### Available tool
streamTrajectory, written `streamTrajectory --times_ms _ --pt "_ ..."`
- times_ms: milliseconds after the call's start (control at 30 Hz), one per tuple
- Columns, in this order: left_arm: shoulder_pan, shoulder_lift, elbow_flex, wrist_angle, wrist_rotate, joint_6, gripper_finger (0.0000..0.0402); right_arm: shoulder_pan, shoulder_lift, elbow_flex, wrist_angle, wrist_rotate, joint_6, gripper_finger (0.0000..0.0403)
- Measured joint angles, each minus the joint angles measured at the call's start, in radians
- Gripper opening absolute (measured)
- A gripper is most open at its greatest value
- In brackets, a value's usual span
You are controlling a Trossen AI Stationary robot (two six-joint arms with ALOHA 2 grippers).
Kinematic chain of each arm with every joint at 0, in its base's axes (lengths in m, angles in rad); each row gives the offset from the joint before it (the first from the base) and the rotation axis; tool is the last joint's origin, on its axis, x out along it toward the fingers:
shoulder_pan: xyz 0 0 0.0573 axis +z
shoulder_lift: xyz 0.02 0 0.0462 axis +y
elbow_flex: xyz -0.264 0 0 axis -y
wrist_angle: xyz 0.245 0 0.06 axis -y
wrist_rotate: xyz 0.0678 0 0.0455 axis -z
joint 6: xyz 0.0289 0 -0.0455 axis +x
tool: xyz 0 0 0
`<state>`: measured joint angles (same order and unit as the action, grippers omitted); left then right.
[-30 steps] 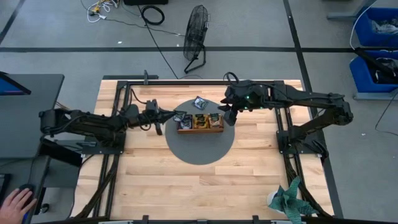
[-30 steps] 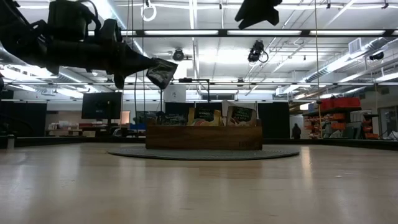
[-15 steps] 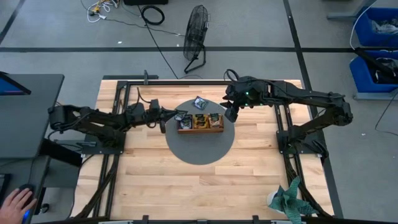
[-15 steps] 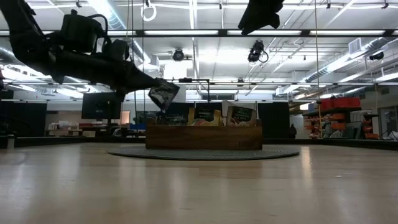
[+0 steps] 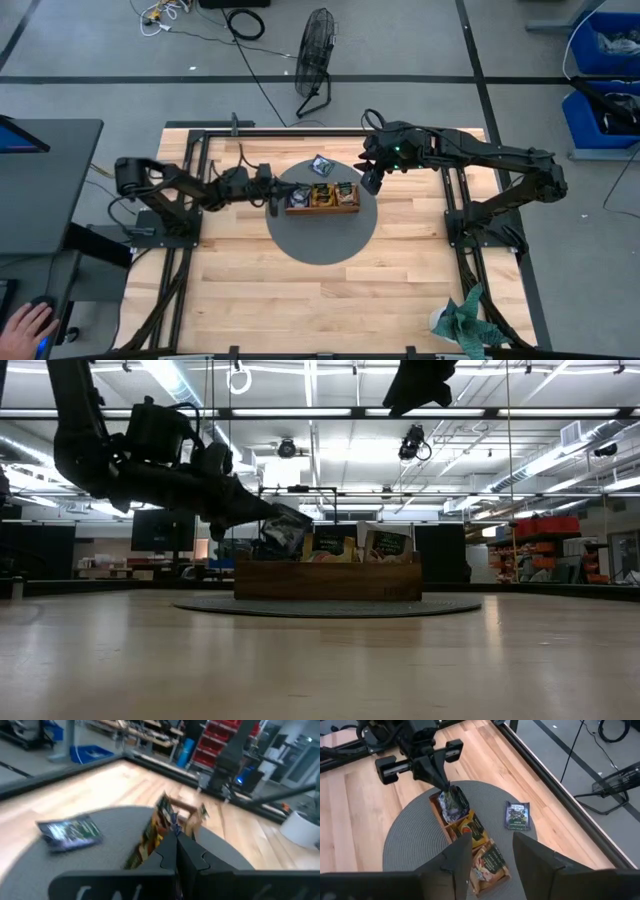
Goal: Pick & Place Tea
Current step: Put the violet tea bag into the left section of the wooden organizer
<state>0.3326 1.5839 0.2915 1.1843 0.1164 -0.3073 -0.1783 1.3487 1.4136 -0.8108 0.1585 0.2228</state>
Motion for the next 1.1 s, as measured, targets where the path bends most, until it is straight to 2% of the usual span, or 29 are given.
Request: streamTrajectory --times_ms 167,567,667,967,1100 --pt "-0.001 0.034 0.006 0.017 0.011 0.002 0.0002 0.000 0.000 0.000 -0.001 0.002 0.001 0.0151" --pt "-0.001 0.034 0.006 -0.098 -0.035 -0.026 0.0010 -0.001 0.000 0.000 0.003 0.010 0.001 0.0151" --pt "-0.001 0.034 0.006 -0.117 -0.035 -0.026 0.0042 -0.007 0.000 0.000 0.003 0.010 0.001 0.0151" --pt "0.003 0.014 0.005 -0.105 -0.016 -0.086 0.0183 -0.012 0.000 0.000 0.002 0.010 -0.007 0.0151" --pt "0.025 -0.025 0.005 -0.100 -0.015 -0.086 0.0211 -0.012 0.000 0.000 -0.009 0.010 -0.007 0.0151"
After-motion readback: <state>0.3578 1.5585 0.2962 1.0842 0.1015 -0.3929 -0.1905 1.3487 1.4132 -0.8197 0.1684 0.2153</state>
